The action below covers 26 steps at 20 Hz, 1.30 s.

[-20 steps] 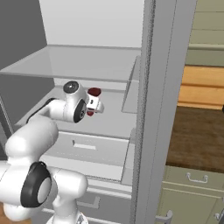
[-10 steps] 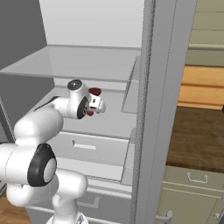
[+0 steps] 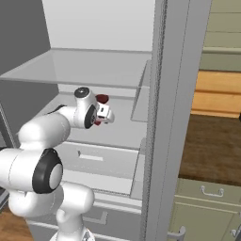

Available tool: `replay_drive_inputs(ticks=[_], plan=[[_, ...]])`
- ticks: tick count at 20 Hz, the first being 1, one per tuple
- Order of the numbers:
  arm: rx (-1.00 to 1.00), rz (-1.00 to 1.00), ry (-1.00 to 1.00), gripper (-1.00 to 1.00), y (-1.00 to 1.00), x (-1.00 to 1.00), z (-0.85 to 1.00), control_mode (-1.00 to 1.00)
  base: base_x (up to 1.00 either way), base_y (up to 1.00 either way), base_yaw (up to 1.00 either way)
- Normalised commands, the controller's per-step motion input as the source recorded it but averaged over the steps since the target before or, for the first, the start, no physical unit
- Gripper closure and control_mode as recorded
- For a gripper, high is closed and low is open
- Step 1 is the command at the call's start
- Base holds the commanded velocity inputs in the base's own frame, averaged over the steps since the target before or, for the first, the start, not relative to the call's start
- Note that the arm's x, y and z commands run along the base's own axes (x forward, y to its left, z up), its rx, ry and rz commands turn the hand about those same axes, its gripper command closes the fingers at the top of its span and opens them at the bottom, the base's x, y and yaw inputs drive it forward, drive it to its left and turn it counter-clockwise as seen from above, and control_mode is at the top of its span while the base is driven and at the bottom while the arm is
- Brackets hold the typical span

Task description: Take the strawberry from the fridge and place it on top of the pancake, located on the dining counter.

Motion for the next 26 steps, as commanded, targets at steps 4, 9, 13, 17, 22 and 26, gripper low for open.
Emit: replay_drive_inputs(ticks=[4,9,13,17,22,26], plan=[[0.0,0.0,0.01,-1.0,0.0,0.05,-0.15,-1.0,0.0,0.0,0.0],[0.0,0.0,0.11,-1.0,0.0,-0.03,-0.27,-1.0,0.0,0.0,0.0],[0.0,0.0,0.13,-1.0,0.0,-0.14,-0.38,-1.0,0.0,0.0,0.0],[0.0,0.0,0.1,-1.0,0.0,-0.12,-0.38,-1.0,0.0,0.0,0.0],[0.0,0.0,0.01,-1.0,0.0,-0.34,-0.43,-1.0,0.0,0.0,0.0],[0.0,0.0,0.0,-1.0,0.0,-0.37,-0.44,-1.0,0.0,0.0,0.0]])
